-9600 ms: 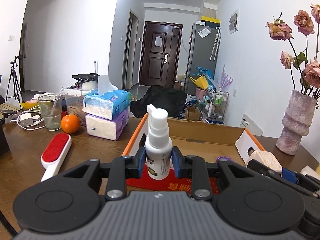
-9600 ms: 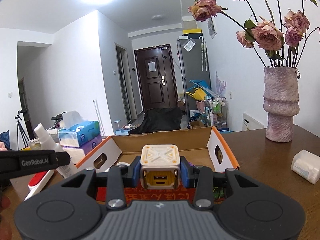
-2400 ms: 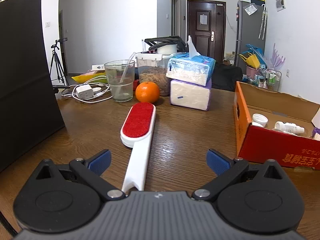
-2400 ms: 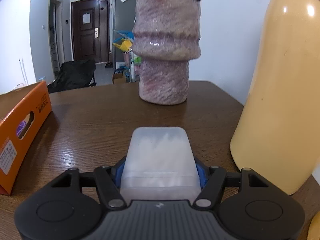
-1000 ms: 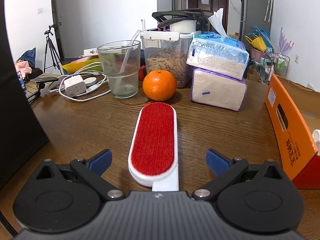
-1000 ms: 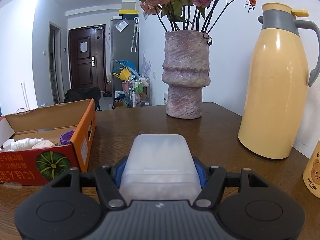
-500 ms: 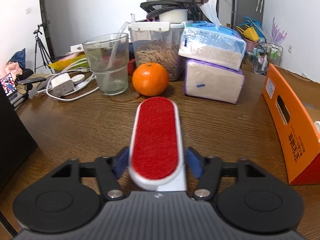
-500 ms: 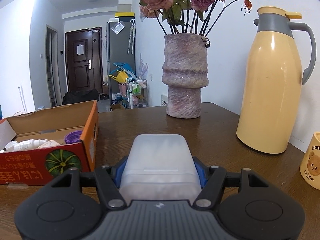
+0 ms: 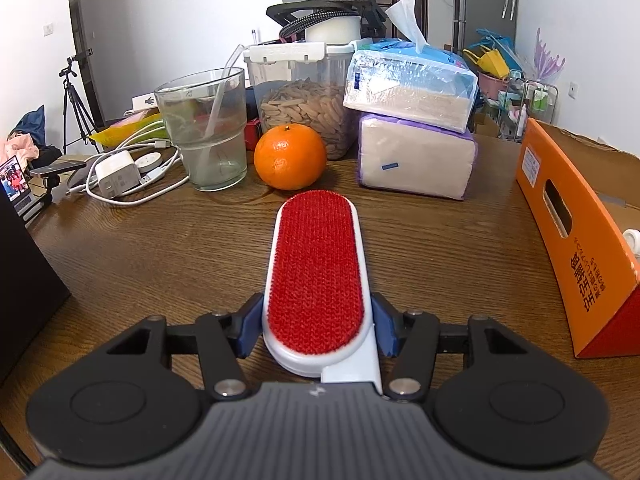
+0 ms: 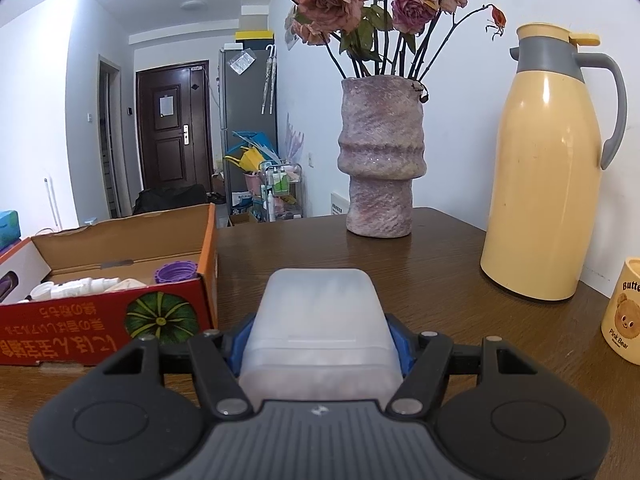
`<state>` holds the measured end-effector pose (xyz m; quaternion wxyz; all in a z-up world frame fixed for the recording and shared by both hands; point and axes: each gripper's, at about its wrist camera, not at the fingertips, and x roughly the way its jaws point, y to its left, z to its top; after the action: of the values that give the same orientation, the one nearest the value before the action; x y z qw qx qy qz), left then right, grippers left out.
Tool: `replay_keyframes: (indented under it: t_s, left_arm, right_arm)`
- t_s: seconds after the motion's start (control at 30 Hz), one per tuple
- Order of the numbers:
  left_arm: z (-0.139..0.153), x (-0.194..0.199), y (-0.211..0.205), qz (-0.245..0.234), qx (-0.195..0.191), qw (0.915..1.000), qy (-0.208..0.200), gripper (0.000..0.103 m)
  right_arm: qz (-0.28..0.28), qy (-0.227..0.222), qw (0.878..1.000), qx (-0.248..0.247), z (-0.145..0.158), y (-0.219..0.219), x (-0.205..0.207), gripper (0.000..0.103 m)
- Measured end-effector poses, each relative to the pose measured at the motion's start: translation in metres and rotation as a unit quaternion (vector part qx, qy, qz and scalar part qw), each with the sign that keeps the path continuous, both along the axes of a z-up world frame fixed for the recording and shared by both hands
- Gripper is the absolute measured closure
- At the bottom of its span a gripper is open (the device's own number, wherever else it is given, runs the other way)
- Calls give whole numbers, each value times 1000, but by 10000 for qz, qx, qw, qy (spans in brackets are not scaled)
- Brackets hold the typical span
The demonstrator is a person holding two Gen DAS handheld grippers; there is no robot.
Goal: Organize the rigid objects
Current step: 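Carry the lint brush and cotton swab box over the cardboard box with both tools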
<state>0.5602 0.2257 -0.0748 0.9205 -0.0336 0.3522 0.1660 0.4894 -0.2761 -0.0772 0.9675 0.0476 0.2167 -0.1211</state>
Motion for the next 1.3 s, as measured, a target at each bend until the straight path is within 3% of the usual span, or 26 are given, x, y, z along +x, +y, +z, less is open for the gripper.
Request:
replay_keyframes:
  t_s: [0.57, 1.3]
  left_arm:
    - [14, -22, -11, -29, -4, 9997, -232, 47]
    - [45, -93, -63, -303, -17, 9959, -852, 47]
  right_arm:
    - [99, -123, 9998, 112, 4, 9, -14, 38]
    - [579, -469, 9969, 257, 18, 31, -48, 38]
